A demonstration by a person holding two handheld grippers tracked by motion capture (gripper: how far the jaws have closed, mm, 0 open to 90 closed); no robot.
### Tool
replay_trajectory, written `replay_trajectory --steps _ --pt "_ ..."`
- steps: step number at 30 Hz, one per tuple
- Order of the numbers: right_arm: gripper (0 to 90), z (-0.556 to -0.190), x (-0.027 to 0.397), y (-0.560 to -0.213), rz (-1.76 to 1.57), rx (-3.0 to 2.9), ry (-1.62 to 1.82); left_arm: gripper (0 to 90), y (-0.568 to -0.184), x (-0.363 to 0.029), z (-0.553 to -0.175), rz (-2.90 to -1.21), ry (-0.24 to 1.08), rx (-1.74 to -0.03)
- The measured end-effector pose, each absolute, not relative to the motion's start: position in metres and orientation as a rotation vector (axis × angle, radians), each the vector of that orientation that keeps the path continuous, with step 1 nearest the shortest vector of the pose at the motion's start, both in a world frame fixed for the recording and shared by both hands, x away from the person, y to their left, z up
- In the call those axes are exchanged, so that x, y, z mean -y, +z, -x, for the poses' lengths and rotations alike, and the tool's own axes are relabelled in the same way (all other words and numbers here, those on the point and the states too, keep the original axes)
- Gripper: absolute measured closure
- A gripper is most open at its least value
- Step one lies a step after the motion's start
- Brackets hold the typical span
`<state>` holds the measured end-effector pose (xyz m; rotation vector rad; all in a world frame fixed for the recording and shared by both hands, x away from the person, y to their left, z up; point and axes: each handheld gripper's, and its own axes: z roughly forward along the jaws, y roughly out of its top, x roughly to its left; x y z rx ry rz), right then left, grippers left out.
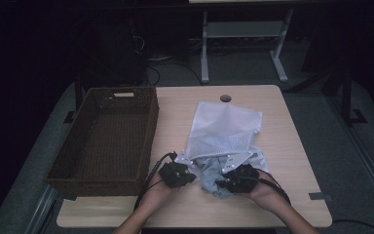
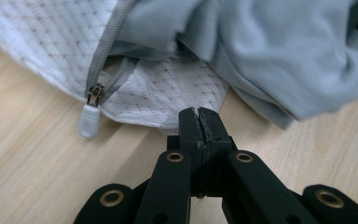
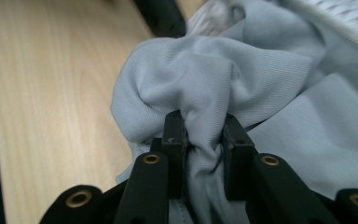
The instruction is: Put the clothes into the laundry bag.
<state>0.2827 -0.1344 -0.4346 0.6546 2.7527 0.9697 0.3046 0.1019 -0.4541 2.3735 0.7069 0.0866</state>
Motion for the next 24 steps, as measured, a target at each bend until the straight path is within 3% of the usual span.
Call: replay_trajectory --steps 24 --pt "74.3 -0.325 0.122 -0.430 -0.926 -2.582 0.864 89.3 -0.456 -0.094 -0.302 -2.398 0.032 -0.653"
